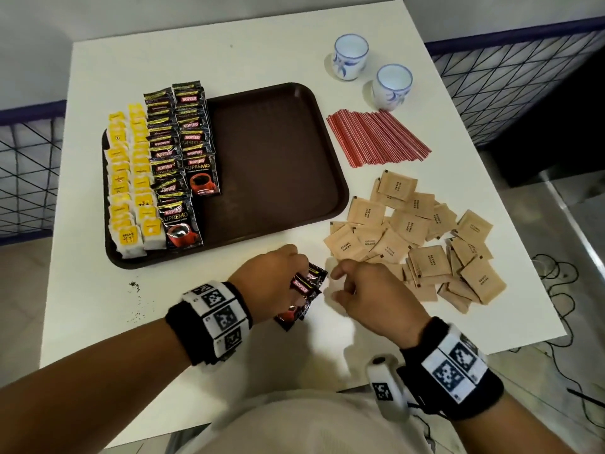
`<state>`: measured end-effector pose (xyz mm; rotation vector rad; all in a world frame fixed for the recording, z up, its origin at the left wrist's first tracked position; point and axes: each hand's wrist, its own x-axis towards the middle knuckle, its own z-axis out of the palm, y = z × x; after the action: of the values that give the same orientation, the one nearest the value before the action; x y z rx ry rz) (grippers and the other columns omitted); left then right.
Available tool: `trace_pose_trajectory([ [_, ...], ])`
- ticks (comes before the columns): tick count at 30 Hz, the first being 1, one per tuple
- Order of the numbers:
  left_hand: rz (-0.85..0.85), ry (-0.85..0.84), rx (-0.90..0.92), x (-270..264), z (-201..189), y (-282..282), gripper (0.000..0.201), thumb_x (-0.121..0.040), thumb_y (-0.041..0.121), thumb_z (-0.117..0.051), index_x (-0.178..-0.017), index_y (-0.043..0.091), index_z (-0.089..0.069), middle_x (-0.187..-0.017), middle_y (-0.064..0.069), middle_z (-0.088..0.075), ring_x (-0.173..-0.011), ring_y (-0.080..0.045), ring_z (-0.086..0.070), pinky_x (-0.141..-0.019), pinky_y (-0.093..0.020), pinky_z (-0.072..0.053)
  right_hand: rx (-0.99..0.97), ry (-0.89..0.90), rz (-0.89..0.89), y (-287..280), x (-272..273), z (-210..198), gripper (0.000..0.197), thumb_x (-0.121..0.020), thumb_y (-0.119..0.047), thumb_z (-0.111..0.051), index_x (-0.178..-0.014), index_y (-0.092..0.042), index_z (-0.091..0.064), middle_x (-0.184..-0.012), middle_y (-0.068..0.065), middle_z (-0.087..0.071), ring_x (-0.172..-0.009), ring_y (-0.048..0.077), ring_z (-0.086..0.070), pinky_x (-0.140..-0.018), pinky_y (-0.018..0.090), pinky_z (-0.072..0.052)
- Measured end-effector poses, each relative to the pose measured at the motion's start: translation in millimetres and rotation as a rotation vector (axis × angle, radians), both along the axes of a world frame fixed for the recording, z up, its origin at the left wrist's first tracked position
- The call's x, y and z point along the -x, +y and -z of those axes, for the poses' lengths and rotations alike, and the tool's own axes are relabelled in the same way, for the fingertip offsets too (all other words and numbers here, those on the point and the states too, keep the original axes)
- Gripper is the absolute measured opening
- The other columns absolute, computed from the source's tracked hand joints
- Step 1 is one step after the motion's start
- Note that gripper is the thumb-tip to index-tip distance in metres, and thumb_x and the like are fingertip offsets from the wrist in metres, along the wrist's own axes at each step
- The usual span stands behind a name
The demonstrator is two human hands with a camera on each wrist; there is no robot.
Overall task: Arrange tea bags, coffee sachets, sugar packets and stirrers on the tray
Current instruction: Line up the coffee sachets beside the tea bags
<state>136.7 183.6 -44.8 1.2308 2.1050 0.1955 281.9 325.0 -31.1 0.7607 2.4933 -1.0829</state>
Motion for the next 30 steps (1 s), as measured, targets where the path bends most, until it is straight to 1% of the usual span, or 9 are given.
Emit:
trace_pose_trajectory([
  [4, -0.055, -0.035, -0.079, 5.2, 3.5, -14.7, 0.019, -0.078, 0.031, -0.073, -0.093, 0.028, -0.063, -0.095, 0.01, -0.059, -0.085, -0.013, -0.056, -0.074, -0.026, -0.044, 0.024, 0.066, 0.039, -12.7, 28.7, 3.2, 0.02, -0.09, -0.028, -0.066, -0.108, -0.021, -0.064, -0.085, -0.004, -0.069, -0.079, 0.017, -0.065, -0.074, 0.032, -0.053],
  [7, -0.054, -0.061, -0.146, 5.6, 5.0, -24.1, 0.011, -0.08, 0.031, -0.071, -0.089, 0.028, -0.065, -0.094, 0.011, -0.062, -0.086, -0.012, -0.059, -0.075, -0.025, -0.045, 0.035, 0.055, 0.047, -20.4, 41.0, 5.6, 0.012, -0.086, -0.027, -0.069, -0.095, -0.02, -0.064, -0.084, -0.004, -0.067, -0.079, 0.016, -0.063, -0.071, 0.033, -0.052],
  [11, -0.07, -0.08, -0.276, 8.4, -0.3, -38.1, 0.006, -0.08, 0.026, -0.063, -0.086, 0.027, -0.063, -0.088, 0.007, -0.066, -0.081, -0.017, -0.061, -0.076, -0.035, -0.051, 0.132, 0.056, 0.132, -24.4, 49.5, 10.2, 0.015, -0.084, -0.015, -0.068, -0.072, -0.019, -0.059, -0.066, -0.001, -0.063, -0.061, 0.014, -0.06, -0.059, 0.033, -0.048],
  [15, -0.234, -0.186, -0.458, 23.4, -25.5, -50.4, 0.012, -0.082, 0.015, -0.065, -0.086, 0.025, -0.059, -0.083, 0.007, -0.068, -0.076, -0.012, -0.064, -0.07, -0.036, -0.053, 0.229, 0.099, 0.273, -14.2, 57.7, 2.9, 0.015, -0.088, -0.001, -0.062, -0.076, -0.009, -0.056, -0.054, 0.007, -0.065, -0.041, 0.014, -0.059, -0.04, 0.025, -0.042],
  [19, -0.427, -0.18, -0.608, 78.4, -52.9, -43.4, 0.026, -0.088, 0.001, -0.064, -0.098, 0.024, -0.07, -0.096, 0.017, -0.068, -0.087, 0.0, -0.064, -0.077, -0.013, -0.05, 0.4, 0.179, 0.325, -8.8, 70.3, -11.3, 0.008, -0.09, 0.005, -0.062, -0.085, 0.002, -0.057, -0.059, 0.011, -0.069, -0.042, 0.019, -0.063, -0.041, 0.028, -0.047],
  [21, -0.482, -0.204, -0.568, 109.3, -63.1, -36.0, 0.028, -0.093, 0.001, -0.058, -0.102, 0.024, -0.071, -0.094, 0.016, -0.066, -0.082, 0.002, -0.065, -0.074, -0.015, -0.052, 0.489, 0.219, 0.358, -8.6, 78.5, -16.6, 0.006, -0.09, 0.008, -0.064, -0.089, 0.005, -0.059, -0.064, 0.017, -0.07, -0.05, 0.022, -0.067, -0.047, 0.029, -0.054],
  [25, -0.536, -0.228, -0.399, 155.5, -71.7, -24.8, 0.026, -0.097, 0.007, -0.05, -0.097, 0.019, -0.074, -0.058, 0.019, -0.063, -0.049, 0.005, -0.054, -0.053, -0.011, -0.039, 0.562, 0.262, 0.4, -6.9, 93.4, -19.9, 0.007, -0.089, 0.009, -0.063, -0.093, 0.003, -0.065, -0.072, 0.021, -0.072, -0.061, 0.024, -0.072, -0.057, 0.026, -0.06],
  [28, -0.511, -0.184, -0.306, 186.7, -65.0, -21.5, 0.028, -0.091, 0.011, -0.055, -0.09, 0.028, -0.078, -0.083, 0.009, -0.074, -0.076, -0.011, -0.068, -0.071, -0.029, -0.054, 0.579, 0.268, 0.401, -7.5, 106.6, -18.9, 0.009, -0.091, 0.01, -0.062, -0.094, 0.002, -0.066, -0.073, 0.022, -0.073, -0.061, 0.023, -0.072, -0.059, 0.026, -0.06],
  [30, -0.454, -0.109, -0.211, 200.0, -60.8, -20.8, 0.023, -0.088, 0.014, -0.06, -0.091, 0.029, -0.077, -0.088, 0.006, -0.074, -0.079, -0.014, -0.068, -0.073, -0.03, -0.053, 0.576, 0.27, 0.387, -8.3, 116.0, -18.4, 0.013, -0.092, 0.011, -0.059, -0.095, 0.0, -0.066, -0.074, 0.022, -0.073, -0.063, 0.024, -0.072, -0.061, 0.027, -0.06],
])
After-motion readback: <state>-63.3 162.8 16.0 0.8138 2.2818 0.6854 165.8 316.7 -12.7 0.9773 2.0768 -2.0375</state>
